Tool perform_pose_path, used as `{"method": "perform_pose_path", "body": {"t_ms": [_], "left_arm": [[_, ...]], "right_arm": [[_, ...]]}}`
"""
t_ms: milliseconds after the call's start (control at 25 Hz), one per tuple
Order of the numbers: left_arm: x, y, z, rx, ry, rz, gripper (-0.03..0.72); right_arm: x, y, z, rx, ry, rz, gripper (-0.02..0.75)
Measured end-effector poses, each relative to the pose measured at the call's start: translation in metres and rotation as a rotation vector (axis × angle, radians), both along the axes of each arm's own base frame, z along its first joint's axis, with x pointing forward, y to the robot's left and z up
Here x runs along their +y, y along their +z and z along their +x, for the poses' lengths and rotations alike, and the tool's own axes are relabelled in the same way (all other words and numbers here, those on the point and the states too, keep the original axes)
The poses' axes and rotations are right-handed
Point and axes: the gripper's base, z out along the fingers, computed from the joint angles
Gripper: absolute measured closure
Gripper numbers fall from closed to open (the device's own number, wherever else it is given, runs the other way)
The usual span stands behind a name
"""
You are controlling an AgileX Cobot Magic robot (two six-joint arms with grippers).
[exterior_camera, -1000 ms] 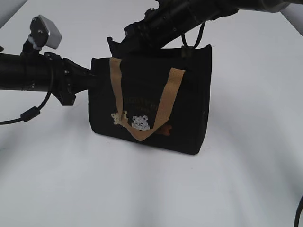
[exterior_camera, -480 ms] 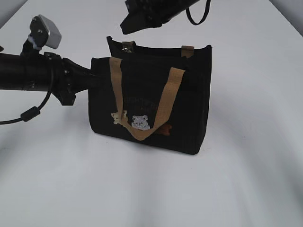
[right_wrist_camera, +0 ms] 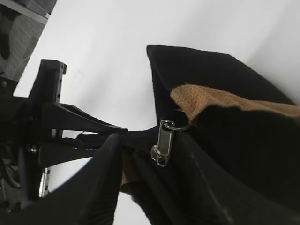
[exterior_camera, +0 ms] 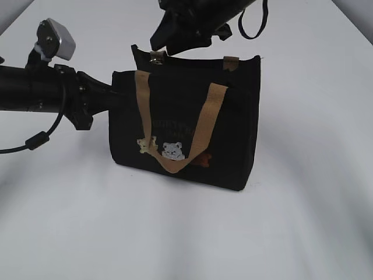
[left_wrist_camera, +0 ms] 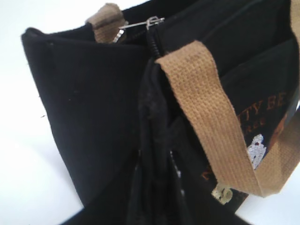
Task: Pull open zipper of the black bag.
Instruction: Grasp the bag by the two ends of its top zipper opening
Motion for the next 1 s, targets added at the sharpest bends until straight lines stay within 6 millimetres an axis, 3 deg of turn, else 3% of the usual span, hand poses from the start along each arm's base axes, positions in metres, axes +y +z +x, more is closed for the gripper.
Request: {"method": "perform_pose_path", "body": {"t_ms": [520, 840, 1000], "left_arm": [[0.0, 0.0, 0.0, 0.0, 0.0, 0.0, 0.601], [0.001, 0.0, 0.0, 0.001, 0.007, 0.005, 0.601], [0.001, 0.0, 0.0, 0.001, 0.006, 0.004, 0.601]], "right_arm": [[0.008, -0.027, 0.009, 0.062, -0.043, 0.01, 0.396], [0.034, -0.039, 0.007, 0.003, -0.066, 0.008, 0.396], [0.038, -0.041, 0.009, -0.009, -0.082, 0.011, 0.412]]}}
